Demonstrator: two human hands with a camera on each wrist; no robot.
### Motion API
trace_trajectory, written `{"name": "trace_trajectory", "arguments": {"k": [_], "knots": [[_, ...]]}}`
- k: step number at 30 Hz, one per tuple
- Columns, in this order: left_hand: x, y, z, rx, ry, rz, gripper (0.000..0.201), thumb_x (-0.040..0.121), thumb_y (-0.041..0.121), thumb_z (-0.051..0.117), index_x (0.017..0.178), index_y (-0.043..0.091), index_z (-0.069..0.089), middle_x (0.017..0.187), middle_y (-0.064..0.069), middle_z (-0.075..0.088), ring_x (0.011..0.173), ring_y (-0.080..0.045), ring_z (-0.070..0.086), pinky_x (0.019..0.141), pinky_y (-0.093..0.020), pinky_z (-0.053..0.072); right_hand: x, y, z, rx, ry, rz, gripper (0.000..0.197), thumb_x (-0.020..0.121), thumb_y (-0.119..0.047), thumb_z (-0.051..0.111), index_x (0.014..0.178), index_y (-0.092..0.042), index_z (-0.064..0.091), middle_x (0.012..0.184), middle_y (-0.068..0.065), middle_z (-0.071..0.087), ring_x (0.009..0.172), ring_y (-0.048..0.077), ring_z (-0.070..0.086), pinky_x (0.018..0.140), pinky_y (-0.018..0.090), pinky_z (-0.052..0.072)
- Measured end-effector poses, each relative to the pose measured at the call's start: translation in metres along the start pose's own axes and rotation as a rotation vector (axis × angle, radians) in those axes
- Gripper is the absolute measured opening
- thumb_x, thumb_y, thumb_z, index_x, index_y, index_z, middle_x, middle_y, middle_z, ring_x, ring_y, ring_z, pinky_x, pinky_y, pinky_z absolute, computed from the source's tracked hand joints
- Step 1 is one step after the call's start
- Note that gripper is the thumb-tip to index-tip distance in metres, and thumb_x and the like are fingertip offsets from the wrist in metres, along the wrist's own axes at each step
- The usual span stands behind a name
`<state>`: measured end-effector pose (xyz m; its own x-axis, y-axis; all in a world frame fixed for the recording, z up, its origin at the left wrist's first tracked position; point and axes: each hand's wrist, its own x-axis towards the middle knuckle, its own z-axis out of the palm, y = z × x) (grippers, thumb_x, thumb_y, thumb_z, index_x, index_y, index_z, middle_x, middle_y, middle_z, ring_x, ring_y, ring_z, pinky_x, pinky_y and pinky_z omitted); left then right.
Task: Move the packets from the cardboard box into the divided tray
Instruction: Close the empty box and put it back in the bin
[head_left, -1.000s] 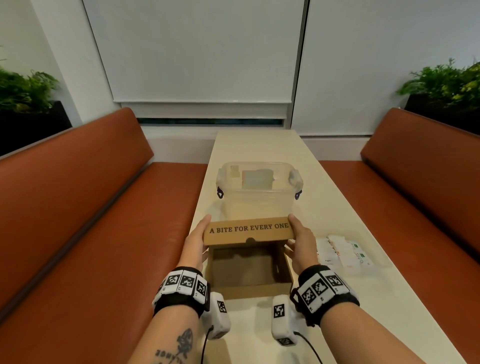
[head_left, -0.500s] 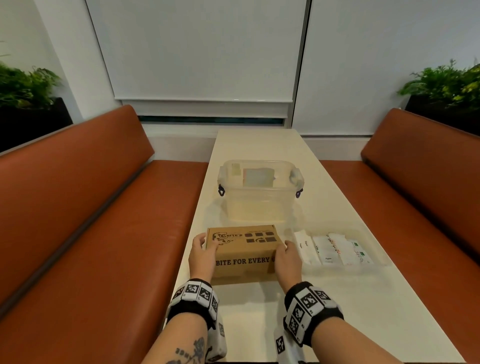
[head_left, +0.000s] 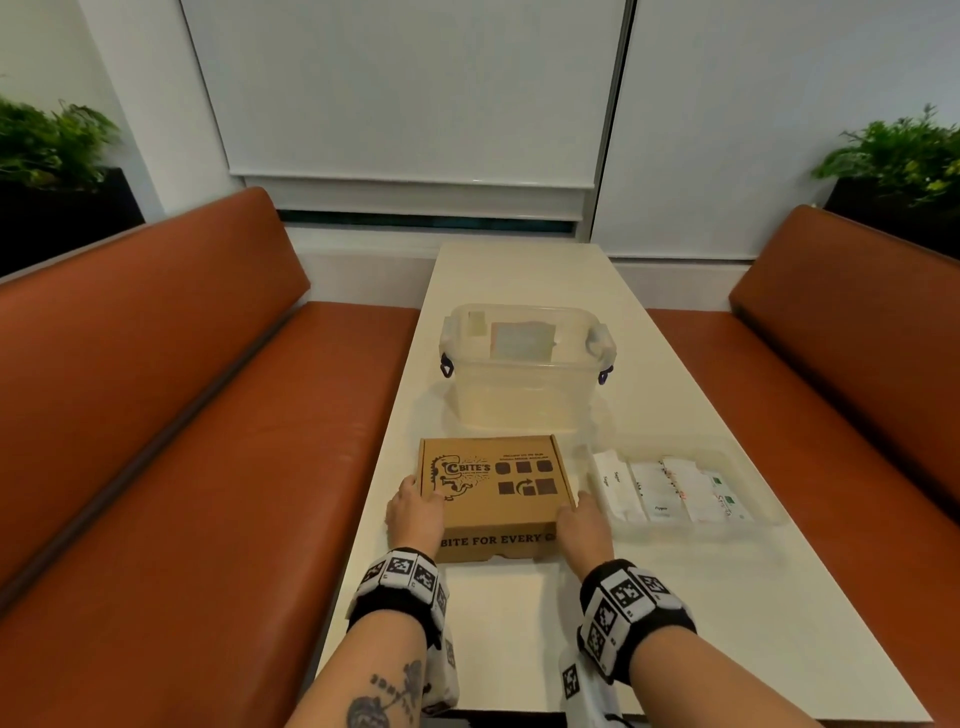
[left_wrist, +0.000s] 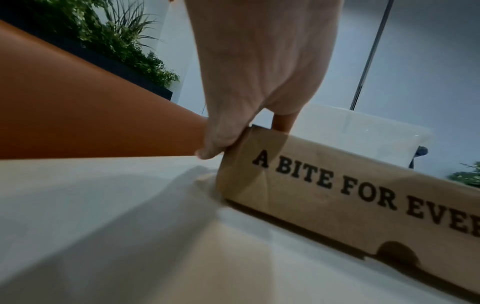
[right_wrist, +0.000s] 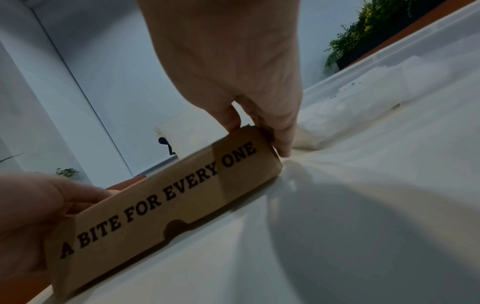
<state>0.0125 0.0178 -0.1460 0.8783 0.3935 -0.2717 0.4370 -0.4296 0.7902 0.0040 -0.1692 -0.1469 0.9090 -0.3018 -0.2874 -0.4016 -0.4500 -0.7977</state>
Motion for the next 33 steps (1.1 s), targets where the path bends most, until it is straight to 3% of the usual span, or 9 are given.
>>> {"name": "trace_trajectory", "arguments": {"k": [3,7,11,16,25,29,33], "knots": [[0.001,0.006,0.000,0.110,0.024,-0.062,0.047,0.097,0.029,0.046,0.137,0.007,0.039,0.137,-0.015,0.049,0.128,-0.033,0.042,0.106,-0.044,0.030,0.004,-0.001,-0.002,-0.006,-0.024,-0.013,0.041,0.096,-0.007,0.033,0.136,-0.006,0.039,0.122,0.014,0.058,0.110,0.028,0.055,0.094,0.040,0.048],[0.003,0.020,0.002,0.081,-0.009,-0.107,0.041,0.099,0.013,0.040,0.138,0.002,0.037,0.134,-0.020,0.050,0.119,-0.036,0.050,0.092,-0.039,0.042,0.010,-0.006,-0.005,0.007,-0.080,-0.051,0.044,0.089,0.002,0.033,0.130,-0.008,0.044,0.118,0.013,0.060,0.107,0.028,0.057,0.094,0.043,0.048],[0.002,0.023,0.004,0.074,-0.012,-0.102,0.039,0.099,0.011,0.039,0.137,0.003,0.039,0.133,-0.019,0.052,0.118,-0.035,0.051,0.089,-0.036,0.042,0.014,-0.007,-0.008,0.017,-0.093,-0.070,0.032,0.091,-0.005,0.035,0.119,-0.009,0.050,0.110,0.011,0.062,0.101,0.027,0.057,0.093,0.043,0.048],[0.004,0.023,0.005,0.049,-0.023,-0.079,0.039,0.099,0.016,0.041,0.136,0.004,0.041,0.134,-0.017,0.052,0.118,-0.034,0.051,0.089,-0.035,0.042,0.022,-0.007,-0.007,0.026,-0.074,-0.098,0.029,0.099,-0.018,0.035,0.124,-0.009,0.049,0.116,0.009,0.059,0.106,0.026,0.055,0.092,0.037,0.045],[0.009,0.025,0.009,0.014,-0.005,-0.065,0.038,0.100,0.020,0.041,0.134,0.004,0.042,0.132,-0.017,0.053,0.115,-0.033,0.053,0.080,-0.031,0.040,0.039,-0.011,-0.001,0.041,-0.033,-0.122,0.023,0.097,-0.017,0.039,0.114,-0.014,0.054,0.107,0.005,0.063,0.093,0.020,0.057,0.088,0.037,0.049],[0.013,0.025,0.010,0.017,-0.001,-0.059,0.036,0.101,0.021,0.041,0.132,0.004,0.044,0.130,-0.016,0.055,0.115,-0.032,0.053,0.076,-0.028,0.035,0.045,-0.010,0.001,0.057,-0.047,-0.115,0.026,0.096,-0.018,0.042,0.118,-0.016,0.055,0.110,0.004,0.064,0.093,0.018,0.056,0.083,0.032,0.047],[0.015,0.026,0.012,0.035,0.008,-0.072,0.038,0.100,0.021,0.041,0.134,0.004,0.042,0.133,-0.016,0.053,0.118,-0.032,0.051,0.078,-0.028,0.034,0.047,-0.011,0.001,0.062,-0.056,-0.113,0.028,0.097,-0.019,0.041,0.122,-0.015,0.054,0.112,0.005,0.063,0.096,0.019,0.056,0.087,0.034,0.048]]}}
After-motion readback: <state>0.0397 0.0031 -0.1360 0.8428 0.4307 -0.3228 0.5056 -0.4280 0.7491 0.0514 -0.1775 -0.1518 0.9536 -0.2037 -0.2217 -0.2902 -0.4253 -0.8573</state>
